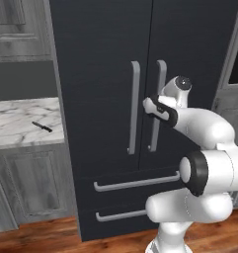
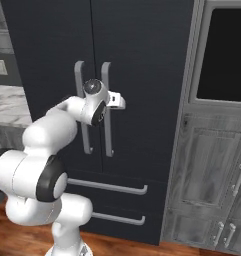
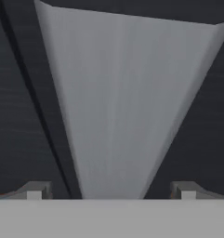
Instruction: Retrieve the butter from the fridge and place it on a plate on the dining table. Then retrieve the butter knife by the fridge and place it near the plate.
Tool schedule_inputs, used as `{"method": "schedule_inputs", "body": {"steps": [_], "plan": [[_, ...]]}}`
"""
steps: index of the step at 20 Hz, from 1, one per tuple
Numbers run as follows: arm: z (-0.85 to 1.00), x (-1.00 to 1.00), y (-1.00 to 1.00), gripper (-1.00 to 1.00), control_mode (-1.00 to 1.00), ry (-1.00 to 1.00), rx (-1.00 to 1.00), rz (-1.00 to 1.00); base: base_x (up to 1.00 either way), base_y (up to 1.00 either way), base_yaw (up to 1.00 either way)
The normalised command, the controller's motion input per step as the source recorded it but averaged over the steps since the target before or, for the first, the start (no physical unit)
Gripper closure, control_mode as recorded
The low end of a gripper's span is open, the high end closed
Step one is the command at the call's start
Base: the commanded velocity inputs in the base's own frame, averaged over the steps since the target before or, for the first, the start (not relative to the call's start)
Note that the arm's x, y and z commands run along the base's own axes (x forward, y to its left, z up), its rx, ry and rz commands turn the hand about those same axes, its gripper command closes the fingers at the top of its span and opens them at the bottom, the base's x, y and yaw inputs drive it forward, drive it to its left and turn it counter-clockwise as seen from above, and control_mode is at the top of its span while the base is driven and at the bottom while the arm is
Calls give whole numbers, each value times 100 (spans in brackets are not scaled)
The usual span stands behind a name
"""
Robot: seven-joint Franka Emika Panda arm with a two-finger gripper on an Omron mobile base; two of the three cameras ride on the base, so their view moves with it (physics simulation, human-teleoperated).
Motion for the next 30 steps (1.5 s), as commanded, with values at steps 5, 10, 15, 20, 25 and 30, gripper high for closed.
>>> {"method": "schedule_inputs", "body": {"steps": [5,10,15,20,25,30], "plan": [[-2,27,0,100,-100,-3,1,5,0,0,0],[0,-5,-3,100,-100,0,0,0,0,0,0],[27,-75,-55,100,-100,5,14,-4,0,0,0],[46,-100,-66,100,-100,22,16,7,0,0,0],[0,-100,-100,100,-100,15,13,27,0,0,0],[-30,-100,-100,100,-100,-1,2,23,0,0,0]]}}
